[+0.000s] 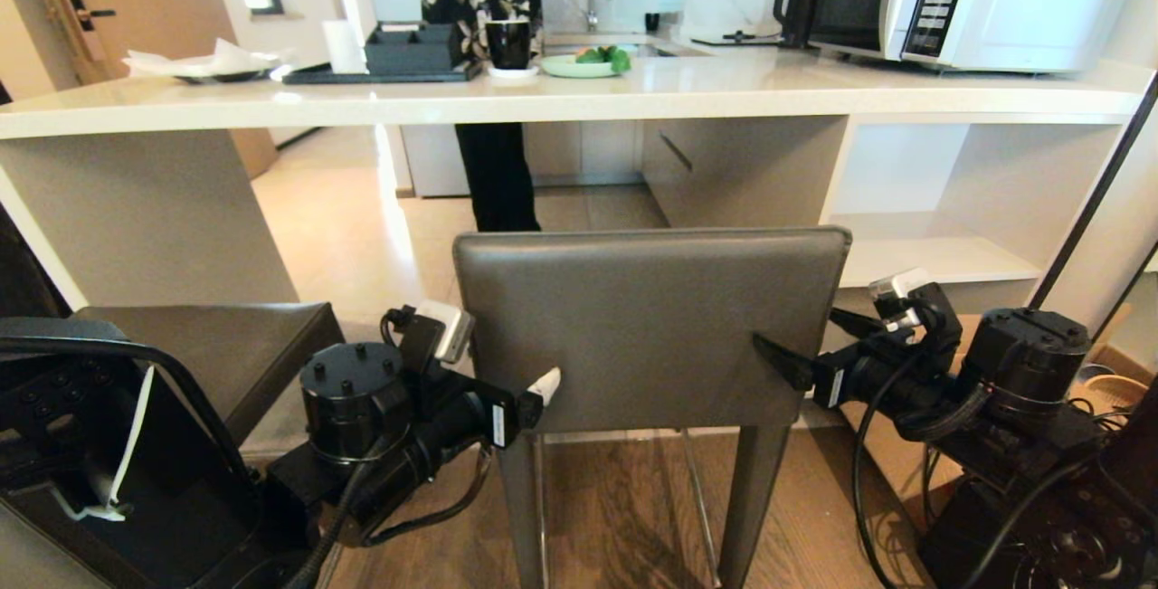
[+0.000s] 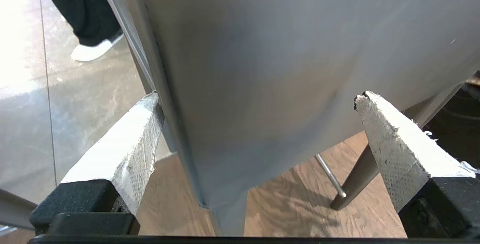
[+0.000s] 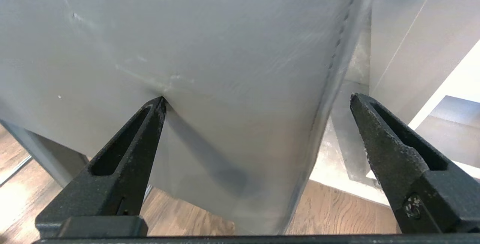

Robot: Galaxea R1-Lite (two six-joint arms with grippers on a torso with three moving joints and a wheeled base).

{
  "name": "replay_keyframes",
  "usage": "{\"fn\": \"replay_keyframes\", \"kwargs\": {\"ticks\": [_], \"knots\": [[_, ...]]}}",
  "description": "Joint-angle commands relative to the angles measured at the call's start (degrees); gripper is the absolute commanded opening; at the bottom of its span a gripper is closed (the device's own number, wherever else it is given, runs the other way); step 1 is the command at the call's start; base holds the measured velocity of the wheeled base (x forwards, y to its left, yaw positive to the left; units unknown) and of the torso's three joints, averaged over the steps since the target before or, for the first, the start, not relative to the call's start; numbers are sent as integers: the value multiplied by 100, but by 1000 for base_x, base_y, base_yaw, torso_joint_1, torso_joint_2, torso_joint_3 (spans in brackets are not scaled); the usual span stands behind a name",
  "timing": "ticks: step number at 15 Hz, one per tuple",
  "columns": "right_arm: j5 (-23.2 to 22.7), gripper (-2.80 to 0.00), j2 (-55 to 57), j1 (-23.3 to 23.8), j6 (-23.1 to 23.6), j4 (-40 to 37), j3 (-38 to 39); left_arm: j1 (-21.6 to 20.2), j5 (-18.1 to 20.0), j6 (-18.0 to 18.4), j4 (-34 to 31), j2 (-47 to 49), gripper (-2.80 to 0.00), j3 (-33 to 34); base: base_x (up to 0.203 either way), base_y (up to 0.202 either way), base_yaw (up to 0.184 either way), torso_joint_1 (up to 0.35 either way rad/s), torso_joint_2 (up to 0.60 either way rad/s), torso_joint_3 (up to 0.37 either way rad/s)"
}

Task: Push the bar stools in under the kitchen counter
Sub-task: Push the gray chair back under the dining table

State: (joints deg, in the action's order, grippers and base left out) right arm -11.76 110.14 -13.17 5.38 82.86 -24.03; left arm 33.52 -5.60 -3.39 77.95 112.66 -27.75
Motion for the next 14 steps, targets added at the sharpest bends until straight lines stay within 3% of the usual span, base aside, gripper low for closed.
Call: {"fn": "replay_keyframes", "kwargs": {"ticks": [1, 5, 14], "knots": [[-1, 0, -125, -2, 7, 46, -14, -79, 2, 5, 36, -131, 0, -3, 0, 0, 0, 0, 0, 0], [25, 0, -75, 92, 16, 29, -76, -353, 50, 22, 36, -185, 0, -72, 0, 0, 0, 0, 0, 0], [245, 0, -142, 86, 25, 20, -67, -372, 50, 40, 28, -184, 0, -117, 0, 0, 0, 0, 0, 0]]}}
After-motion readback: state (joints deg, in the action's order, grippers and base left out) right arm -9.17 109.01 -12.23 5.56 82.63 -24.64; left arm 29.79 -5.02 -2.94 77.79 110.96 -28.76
